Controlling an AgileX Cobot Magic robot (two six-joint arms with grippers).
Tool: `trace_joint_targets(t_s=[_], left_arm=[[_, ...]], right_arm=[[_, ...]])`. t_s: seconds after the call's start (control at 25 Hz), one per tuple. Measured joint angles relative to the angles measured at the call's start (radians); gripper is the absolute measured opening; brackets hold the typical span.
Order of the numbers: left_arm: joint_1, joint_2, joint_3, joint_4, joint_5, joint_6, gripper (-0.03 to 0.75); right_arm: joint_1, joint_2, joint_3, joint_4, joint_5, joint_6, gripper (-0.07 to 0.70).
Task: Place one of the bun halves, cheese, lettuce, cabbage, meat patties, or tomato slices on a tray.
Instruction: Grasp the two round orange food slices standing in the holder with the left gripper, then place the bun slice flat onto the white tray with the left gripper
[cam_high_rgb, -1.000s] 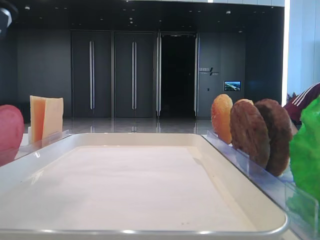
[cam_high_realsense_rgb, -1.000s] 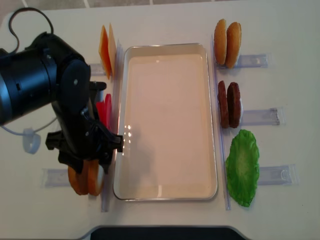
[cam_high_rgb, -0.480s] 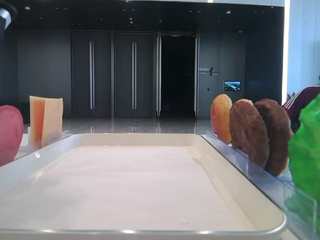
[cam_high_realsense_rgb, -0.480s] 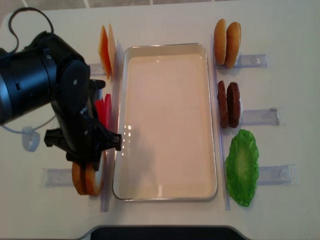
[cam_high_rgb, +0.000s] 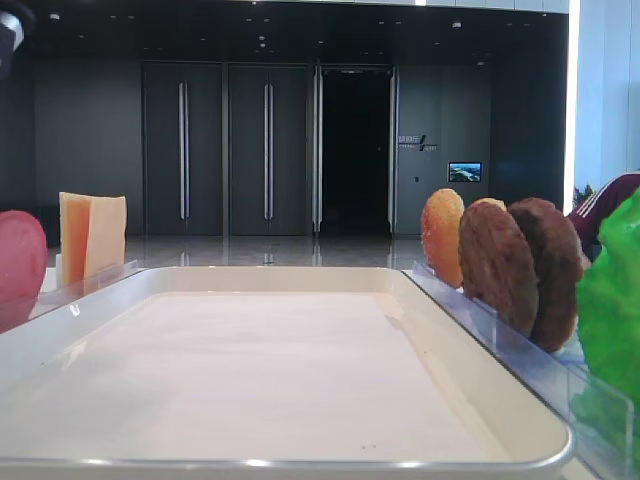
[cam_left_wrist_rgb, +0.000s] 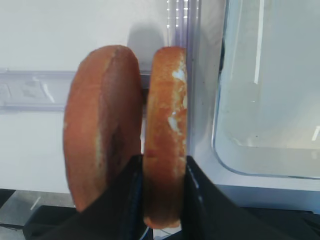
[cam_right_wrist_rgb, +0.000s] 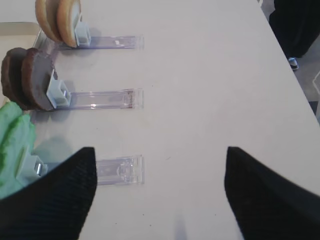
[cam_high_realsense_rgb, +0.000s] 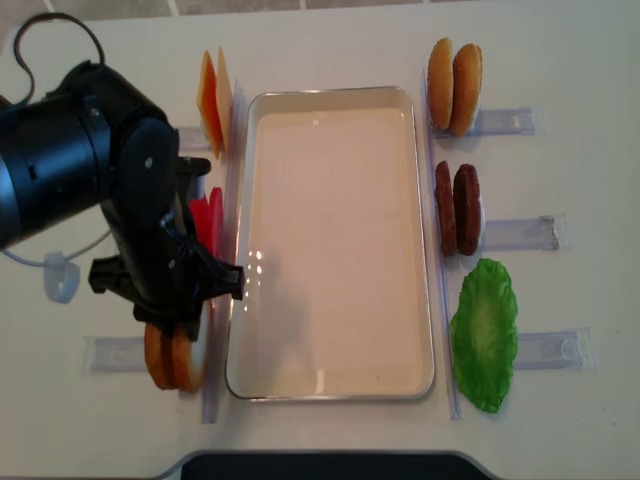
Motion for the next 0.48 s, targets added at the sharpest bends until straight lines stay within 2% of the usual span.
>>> trace_joint_targets(t_s=[0.28,0.48], left_arm=[[0.0,-0.064,-0.03,-0.022,0.018,0.0,0.154],[0.0,-0.133,-0.057,-0.112,0.01,0.022,0.153]], right_arm=[[0.0,0.0,0.0,0.0,0.0,0.0,0.534],[0.0,0.0,0.0,0.0,0.0,0.0,0.534]])
